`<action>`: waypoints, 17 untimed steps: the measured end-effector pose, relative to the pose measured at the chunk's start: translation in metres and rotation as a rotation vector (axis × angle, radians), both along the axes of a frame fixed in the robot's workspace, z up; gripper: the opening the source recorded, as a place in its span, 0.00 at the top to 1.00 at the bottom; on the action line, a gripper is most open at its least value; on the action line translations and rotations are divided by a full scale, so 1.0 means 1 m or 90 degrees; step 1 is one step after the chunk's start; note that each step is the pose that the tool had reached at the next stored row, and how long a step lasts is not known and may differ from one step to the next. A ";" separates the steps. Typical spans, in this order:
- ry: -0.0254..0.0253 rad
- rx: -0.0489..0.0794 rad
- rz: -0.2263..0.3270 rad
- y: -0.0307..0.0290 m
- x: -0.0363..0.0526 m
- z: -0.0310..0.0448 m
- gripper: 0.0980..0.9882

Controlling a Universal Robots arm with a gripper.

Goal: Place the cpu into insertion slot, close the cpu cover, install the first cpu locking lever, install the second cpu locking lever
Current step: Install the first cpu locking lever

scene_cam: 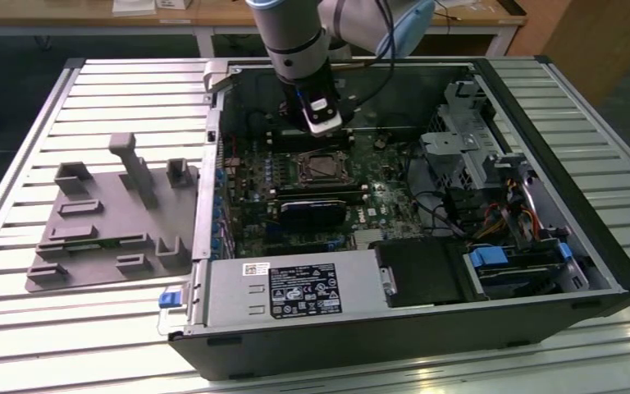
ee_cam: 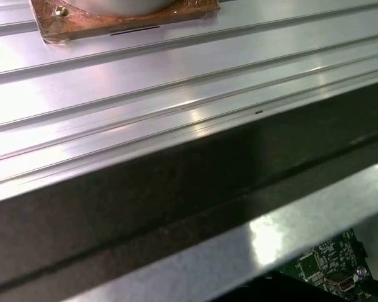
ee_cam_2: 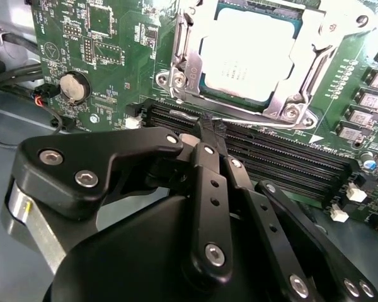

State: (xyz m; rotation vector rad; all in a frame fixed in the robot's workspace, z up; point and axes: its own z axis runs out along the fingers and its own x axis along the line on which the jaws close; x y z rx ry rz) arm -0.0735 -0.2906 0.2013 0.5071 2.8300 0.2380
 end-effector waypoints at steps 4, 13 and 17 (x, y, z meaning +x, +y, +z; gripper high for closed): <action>-0.0012 0.000 -0.001 0.0000 0.0000 -0.0005 1.00; -0.0051 0.000 -0.001 -0.0001 -0.0003 -0.0017 1.00; -0.0071 0.000 -0.001 -0.0002 -0.0006 -0.0023 1.00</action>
